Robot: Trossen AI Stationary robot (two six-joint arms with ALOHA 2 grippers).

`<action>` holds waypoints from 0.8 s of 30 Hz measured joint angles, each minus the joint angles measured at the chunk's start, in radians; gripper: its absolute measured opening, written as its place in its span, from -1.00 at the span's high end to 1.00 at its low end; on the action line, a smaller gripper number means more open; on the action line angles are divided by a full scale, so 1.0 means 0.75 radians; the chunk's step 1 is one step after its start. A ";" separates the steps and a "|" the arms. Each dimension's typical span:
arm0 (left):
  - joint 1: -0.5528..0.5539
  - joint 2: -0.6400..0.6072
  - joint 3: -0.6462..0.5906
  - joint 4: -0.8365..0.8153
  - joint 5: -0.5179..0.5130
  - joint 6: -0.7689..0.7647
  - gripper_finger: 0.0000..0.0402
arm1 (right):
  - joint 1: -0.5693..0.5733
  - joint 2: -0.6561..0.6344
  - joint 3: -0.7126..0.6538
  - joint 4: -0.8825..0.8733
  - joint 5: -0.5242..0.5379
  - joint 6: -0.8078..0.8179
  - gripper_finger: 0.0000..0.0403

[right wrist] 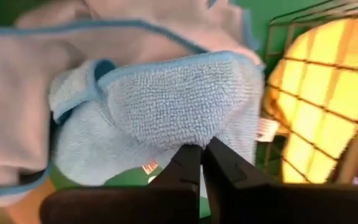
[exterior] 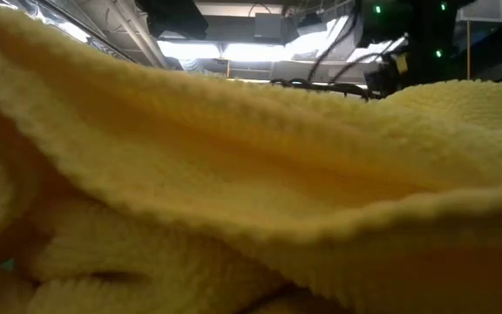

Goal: Sort microfiber towel by color & place in baskets
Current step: Put the blue microfiber towel into the white bin

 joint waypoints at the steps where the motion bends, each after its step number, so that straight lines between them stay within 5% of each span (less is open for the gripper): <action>1: 0.000 0.000 0.000 0.000 0.000 0.000 0.41 | 0.000 0.000 0.031 -0.018 0.000 0.000 0.97; 12: 0.000 0.069 -0.001 0.070 -0.001 0.004 0.41 | 0.000 -0.001 0.417 -0.193 0.000 -0.016 0.98; 24: -0.001 0.230 -0.001 0.511 -0.002 0.143 0.41 | 0.001 -0.002 0.820 -0.117 -0.002 -0.036 0.98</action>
